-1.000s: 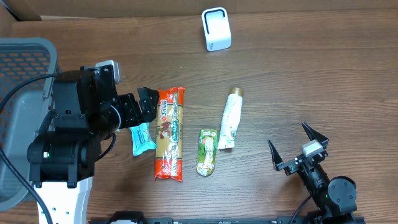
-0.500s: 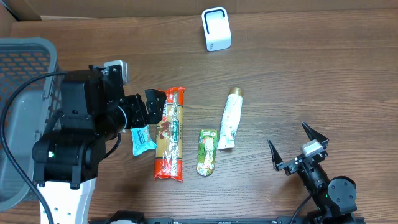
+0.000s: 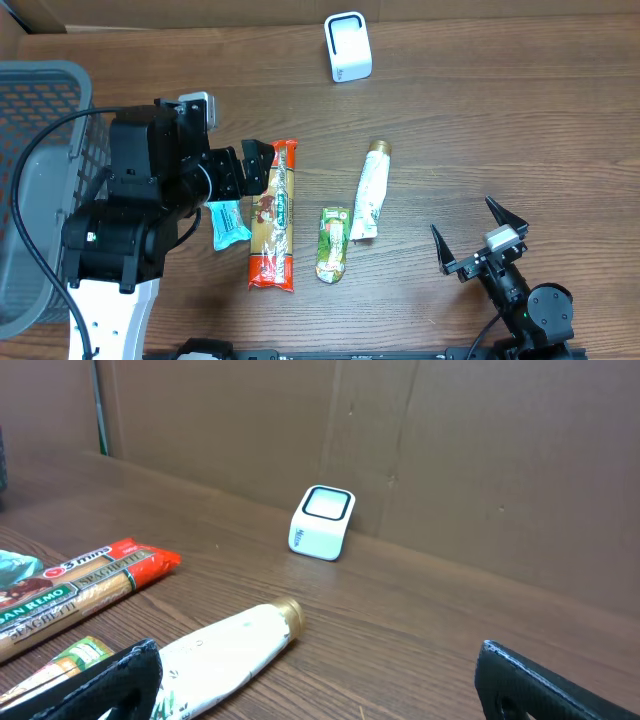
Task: Scan the item barcode
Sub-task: 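Open the left gripper and withdraw it to the lower left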
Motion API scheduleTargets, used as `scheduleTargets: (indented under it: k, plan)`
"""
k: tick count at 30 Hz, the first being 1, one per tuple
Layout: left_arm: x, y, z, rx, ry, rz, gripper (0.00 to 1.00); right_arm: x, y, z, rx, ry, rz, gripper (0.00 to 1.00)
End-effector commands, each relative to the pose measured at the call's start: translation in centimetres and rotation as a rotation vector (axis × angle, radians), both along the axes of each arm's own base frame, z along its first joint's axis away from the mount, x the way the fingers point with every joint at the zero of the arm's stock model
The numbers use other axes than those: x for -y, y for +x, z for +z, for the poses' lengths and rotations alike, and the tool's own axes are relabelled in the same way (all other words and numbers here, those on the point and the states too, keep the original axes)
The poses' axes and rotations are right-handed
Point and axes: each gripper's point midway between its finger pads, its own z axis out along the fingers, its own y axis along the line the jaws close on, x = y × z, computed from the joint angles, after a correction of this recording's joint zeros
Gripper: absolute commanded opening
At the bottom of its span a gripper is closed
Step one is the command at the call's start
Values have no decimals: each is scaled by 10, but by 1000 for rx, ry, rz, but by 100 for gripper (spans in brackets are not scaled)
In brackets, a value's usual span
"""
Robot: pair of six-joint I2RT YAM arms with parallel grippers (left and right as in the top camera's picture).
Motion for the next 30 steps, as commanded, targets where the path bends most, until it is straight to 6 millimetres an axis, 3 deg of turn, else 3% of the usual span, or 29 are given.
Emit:
scheduleTargets:
  k: [1,20,30]
  plan:
    - [1,4,0,8,0,8,100,0,0,-1,3,8,-1,100]
    - [2,8,3,29,-6,5,100,0,0,-1,3,8,-1,100]
    - [4,15,-16,-43,2,2,100,0,0,-1,3,8,-1,100]
